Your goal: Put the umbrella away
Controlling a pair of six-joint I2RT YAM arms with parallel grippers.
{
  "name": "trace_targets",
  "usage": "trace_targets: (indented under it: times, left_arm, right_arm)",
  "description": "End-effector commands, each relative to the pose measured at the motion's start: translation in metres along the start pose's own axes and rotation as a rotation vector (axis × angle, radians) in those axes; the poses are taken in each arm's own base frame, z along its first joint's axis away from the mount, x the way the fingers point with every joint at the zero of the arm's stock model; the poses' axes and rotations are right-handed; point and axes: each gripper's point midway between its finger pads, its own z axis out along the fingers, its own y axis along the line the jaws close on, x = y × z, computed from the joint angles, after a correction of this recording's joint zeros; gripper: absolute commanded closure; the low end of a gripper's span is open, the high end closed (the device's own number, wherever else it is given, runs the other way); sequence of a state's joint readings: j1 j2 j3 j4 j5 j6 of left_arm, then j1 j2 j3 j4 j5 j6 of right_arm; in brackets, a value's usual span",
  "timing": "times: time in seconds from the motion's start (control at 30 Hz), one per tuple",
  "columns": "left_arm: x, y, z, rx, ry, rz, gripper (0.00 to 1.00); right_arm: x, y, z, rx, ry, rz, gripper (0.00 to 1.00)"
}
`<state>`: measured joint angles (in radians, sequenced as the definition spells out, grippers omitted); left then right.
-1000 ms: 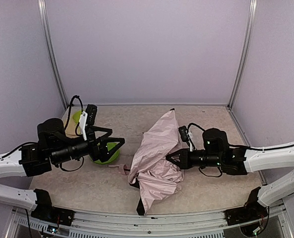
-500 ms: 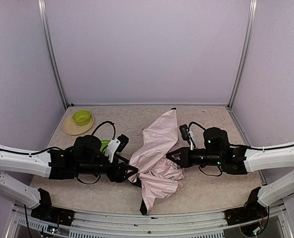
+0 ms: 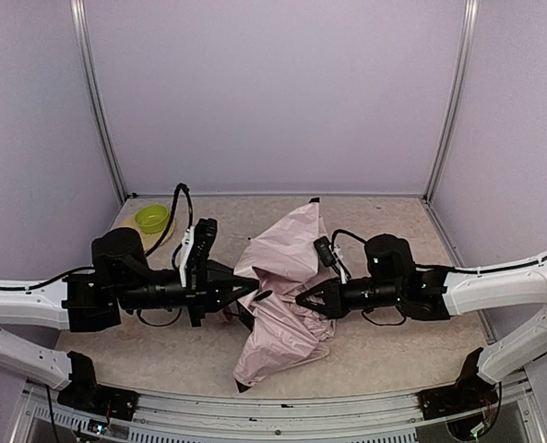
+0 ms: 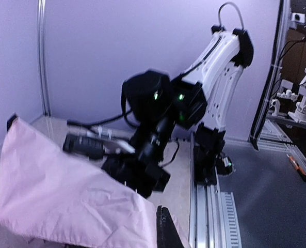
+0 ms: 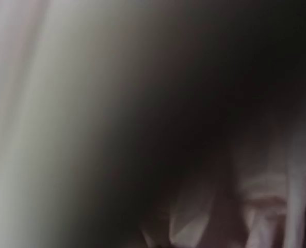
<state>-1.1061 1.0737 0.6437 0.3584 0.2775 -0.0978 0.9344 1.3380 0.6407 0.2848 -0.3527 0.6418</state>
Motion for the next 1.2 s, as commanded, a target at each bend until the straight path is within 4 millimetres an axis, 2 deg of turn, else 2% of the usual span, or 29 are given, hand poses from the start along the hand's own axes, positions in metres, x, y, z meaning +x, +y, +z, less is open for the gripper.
trace_targets:
  times: [0.0, 0.1, 0.17, 0.3, 0.37, 0.4, 0.47, 0.53, 0.6, 0.67, 0.77, 0.83, 0.9, 0.93, 1.07, 1.17]
  left_arm:
    - [-0.074, -0.029, -0.015, 0.113, -0.263, 0.202, 1.0]
    - [-0.064, -0.011, -0.009, 0.075, -0.263, 0.144, 1.0]
    - [-0.07, -0.011, -0.012, 0.125, -0.305, 0.081, 1.0]
    - [-0.102, -0.052, -0.014, 0.248, -0.375, 0.107, 1.0]
    - [-0.114, -0.067, -0.009, 0.268, -0.373, 0.139, 1.0]
    - [-0.115, -0.067, -0.007, 0.258, -0.374, 0.162, 1.0]
    - [-0.104, -0.046, 0.0, 0.164, -0.348, 0.187, 1.0]
    - [-0.08, -0.008, 0.008, 0.039, -0.279, 0.161, 1.0]
    - [-0.048, 0.032, 0.013, -0.063, -0.192, 0.088, 1.0]
    - [-0.025, 0.057, 0.011, -0.131, -0.149, 0.03, 1.0]
    - [-0.006, 0.066, 0.008, -0.164, -0.131, -0.011, 1.0]
    - [-0.005, 0.066, 0.007, -0.165, -0.139, -0.025, 1.0]
    - [-0.005, 0.067, 0.008, -0.167, -0.142, -0.027, 1.0]
    - [-0.005, 0.067, 0.008, -0.166, -0.141, -0.023, 1.0]
    - [-0.008, 0.067, 0.007, -0.17, -0.146, -0.014, 1.0]
    - [-0.01, 0.068, 0.007, -0.172, -0.147, -0.012, 1.0]
  right_arm:
    - [0.009, 0.034, 0.006, -0.12, 0.083, -0.085, 1.0]
    - [0.016, 0.033, 0.0, -0.116, 0.098, -0.078, 1.0]
    - [0.02, 0.038, -0.006, -0.15, 0.096, -0.084, 0.97]
    - [0.021, 0.057, -0.016, -0.248, 0.094, -0.116, 0.87]
    - [0.019, 0.054, -0.014, -0.218, 0.109, -0.128, 0.8]
    - [0.02, 0.05, -0.012, -0.19, 0.118, -0.134, 0.72]
    - [0.02, 0.04, -0.01, -0.141, 0.118, -0.143, 0.59]
    - [0.017, 0.031, -0.013, -0.085, 0.104, -0.149, 0.51]
    - [0.007, 0.027, -0.026, -0.035, 0.058, -0.166, 0.49]
    - [-0.005, 0.022, -0.044, 0.037, 0.007, -0.177, 0.48]
    - [-0.025, 0.025, -0.074, 0.119, -0.067, -0.24, 0.5]
    - [-0.029, 0.044, -0.081, 0.051, -0.086, -0.282, 0.53]
    - [-0.03, 0.069, -0.082, -0.052, -0.099, -0.337, 0.51]
    - [-0.033, 0.079, -0.08, -0.088, -0.11, -0.358, 0.48]
    - [-0.041, 0.082, -0.054, -0.106, -0.082, -0.361, 0.45]
    - [-0.031, 0.094, -0.03, -0.171, -0.017, -0.374, 0.43]
